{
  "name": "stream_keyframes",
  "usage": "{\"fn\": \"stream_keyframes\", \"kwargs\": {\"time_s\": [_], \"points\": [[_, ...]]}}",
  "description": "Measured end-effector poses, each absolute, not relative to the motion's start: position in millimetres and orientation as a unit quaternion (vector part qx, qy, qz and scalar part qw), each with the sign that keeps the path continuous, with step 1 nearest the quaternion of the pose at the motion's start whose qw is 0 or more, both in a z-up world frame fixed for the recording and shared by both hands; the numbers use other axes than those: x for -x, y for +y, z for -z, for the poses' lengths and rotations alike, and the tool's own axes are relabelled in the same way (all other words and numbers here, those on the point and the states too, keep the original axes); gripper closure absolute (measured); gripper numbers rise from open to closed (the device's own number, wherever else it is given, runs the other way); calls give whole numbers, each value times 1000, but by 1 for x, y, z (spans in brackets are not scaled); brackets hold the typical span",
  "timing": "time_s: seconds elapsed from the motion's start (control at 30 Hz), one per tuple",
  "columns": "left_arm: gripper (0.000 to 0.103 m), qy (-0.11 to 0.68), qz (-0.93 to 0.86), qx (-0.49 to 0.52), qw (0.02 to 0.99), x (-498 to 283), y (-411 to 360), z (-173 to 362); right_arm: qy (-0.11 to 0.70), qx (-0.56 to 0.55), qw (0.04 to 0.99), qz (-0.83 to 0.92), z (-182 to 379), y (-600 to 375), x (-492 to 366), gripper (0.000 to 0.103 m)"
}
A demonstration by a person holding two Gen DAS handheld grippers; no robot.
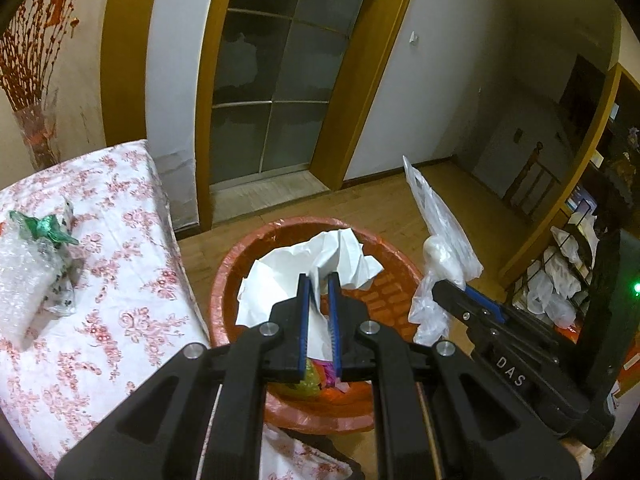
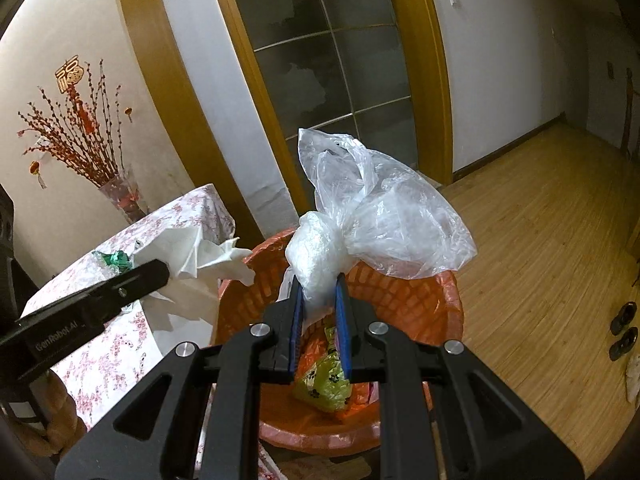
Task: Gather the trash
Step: 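Open both tools to drop the tissue and bag into the wastebasket, then grasp the bubble wrap with the left tool while the right tool grasps the green bag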
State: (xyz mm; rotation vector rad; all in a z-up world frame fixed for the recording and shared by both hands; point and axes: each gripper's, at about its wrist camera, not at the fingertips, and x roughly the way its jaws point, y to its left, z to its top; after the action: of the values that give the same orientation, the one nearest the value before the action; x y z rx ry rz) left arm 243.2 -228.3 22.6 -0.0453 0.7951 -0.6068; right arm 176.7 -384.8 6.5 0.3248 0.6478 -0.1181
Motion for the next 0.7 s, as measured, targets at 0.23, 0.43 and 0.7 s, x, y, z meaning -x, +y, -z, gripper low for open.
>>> {"fn": "stream_keyframes", "kwargs": {"time_s": [0.23,0.43,0.7], "points": [[84,397,283,19,873,-249,-232,-9,323,-158,931,59,1,-389,-181,80],[70,406,258,19,876,-256,-215,2,328,-160,929,68,7,-393,-178,64],[50,391,208,9,896,-257,-175,0,319,-154,932,73,1,-389,-177,53]]}}
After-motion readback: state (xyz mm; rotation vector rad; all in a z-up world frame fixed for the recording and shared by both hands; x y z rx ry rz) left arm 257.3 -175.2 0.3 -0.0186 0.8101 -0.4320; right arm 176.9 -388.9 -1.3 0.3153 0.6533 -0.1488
